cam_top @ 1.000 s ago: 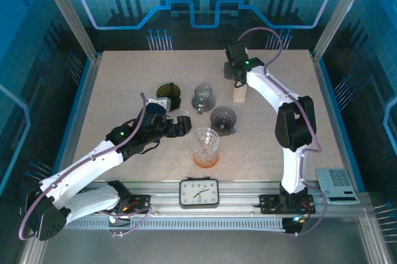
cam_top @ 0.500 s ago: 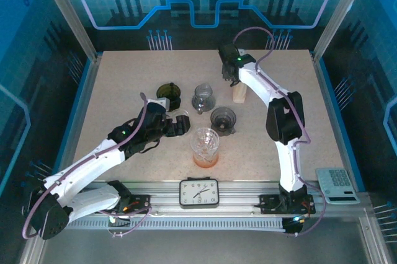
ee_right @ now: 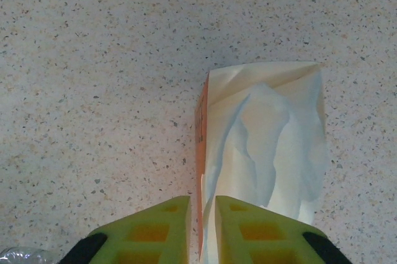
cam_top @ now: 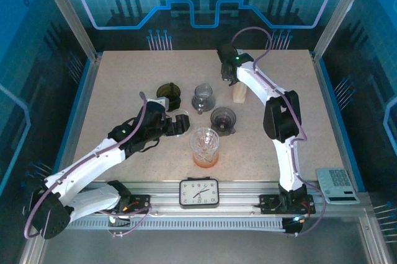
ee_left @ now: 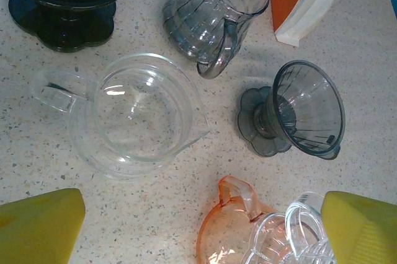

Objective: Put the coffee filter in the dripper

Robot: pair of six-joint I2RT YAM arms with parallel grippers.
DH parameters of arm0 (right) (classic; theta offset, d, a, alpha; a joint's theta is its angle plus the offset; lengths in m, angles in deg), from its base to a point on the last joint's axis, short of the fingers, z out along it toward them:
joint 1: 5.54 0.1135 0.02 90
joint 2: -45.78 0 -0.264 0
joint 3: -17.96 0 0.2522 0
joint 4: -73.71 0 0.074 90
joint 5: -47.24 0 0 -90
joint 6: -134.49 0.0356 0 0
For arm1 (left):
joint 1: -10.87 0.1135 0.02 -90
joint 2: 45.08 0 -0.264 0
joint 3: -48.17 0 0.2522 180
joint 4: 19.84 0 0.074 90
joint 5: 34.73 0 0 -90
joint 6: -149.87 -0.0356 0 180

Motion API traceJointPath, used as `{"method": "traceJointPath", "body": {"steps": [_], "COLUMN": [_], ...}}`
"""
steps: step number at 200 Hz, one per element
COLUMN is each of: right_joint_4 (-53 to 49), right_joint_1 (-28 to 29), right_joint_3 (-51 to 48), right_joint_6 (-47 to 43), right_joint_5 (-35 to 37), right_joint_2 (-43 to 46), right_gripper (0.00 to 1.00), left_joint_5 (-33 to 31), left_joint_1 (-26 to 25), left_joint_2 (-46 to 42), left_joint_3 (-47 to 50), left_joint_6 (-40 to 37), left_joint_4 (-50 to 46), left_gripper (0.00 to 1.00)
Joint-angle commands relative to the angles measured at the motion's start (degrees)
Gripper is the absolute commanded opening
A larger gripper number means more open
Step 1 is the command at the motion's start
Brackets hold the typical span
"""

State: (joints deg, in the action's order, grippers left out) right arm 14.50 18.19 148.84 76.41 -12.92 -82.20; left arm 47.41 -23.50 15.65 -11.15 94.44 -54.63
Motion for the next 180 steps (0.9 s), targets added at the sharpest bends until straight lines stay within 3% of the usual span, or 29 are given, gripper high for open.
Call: {"method": "traceJointPath", "body": {"steps": [1, 56, 180], "right_joint_4": [-1.92, -1.95, 1.86], "right_joint_1": [0.53, 0.53, 0.91], "right_joint_3": [1.97, 1.97, -5.24], "right_joint_6": [-0.36, -1.67, -5.55], "right_joint_5": [1.92, 2.23, -0.65], "right_joint_2": [-1.43, -1.16, 7.15], "right_gripper": [0.17, 0.00, 0.00], "left_joint_5": [1.52, 2.25, 2.59], "left_joint_1": [0.70, 1.05, 1.49], "left_joint_2": [0.53, 1.22, 1.90], "left_joint_3": [0.31, 0.35, -0.09], "left_joint_6": [0.97, 1.24, 1.34], "left_joint_4": [1.03, 1.11, 0.56], "left_gripper": [0.99, 0.99, 0.99]}}
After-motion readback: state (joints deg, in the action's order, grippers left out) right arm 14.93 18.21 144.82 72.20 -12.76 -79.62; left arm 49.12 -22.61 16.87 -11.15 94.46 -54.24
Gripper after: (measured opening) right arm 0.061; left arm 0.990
